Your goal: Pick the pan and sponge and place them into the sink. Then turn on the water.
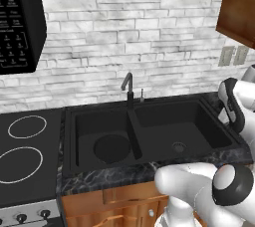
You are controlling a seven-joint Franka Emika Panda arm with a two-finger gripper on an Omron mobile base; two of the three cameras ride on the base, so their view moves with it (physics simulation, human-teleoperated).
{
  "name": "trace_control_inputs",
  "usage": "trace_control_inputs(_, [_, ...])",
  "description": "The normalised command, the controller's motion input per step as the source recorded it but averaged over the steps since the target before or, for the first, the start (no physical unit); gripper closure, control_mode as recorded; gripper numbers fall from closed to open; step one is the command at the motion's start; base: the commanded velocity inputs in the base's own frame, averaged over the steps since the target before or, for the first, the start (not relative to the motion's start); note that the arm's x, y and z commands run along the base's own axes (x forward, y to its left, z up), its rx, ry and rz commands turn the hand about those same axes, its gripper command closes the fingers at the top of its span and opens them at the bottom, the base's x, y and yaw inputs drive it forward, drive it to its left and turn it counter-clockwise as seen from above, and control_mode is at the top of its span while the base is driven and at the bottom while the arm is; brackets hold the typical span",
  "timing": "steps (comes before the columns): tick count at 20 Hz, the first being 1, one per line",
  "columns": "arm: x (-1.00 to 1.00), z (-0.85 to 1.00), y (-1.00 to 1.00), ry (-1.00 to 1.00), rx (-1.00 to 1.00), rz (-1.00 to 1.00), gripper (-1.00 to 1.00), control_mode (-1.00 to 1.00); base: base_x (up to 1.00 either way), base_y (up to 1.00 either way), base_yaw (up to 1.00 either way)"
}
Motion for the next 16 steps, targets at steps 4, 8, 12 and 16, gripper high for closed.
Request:
trace_control_inputs(4, [0.04, -0.11, -0.32, 0.05, 0.00, 0.00, -1.00, -1.00, 0.00, 0.00, 0.00])
trace_control_inputs(8, [0.03, -0.12, -0.27, 0.06, 0.00, 0.00, -1.00, -1.00, 0.00, 0.00, 0.00])
trace_control_inputs(12, [0.07, -0.17, -0.22, 0.06, 0.00, 0.00, -1.00, -1.00, 0.00, 0.00, 0.00])
trace_control_inputs(16, [0.09, -0.15, -0.17, 0.01, 0.00, 0.00, -1.00, -1.00, 0.00, 0.00, 0.00])
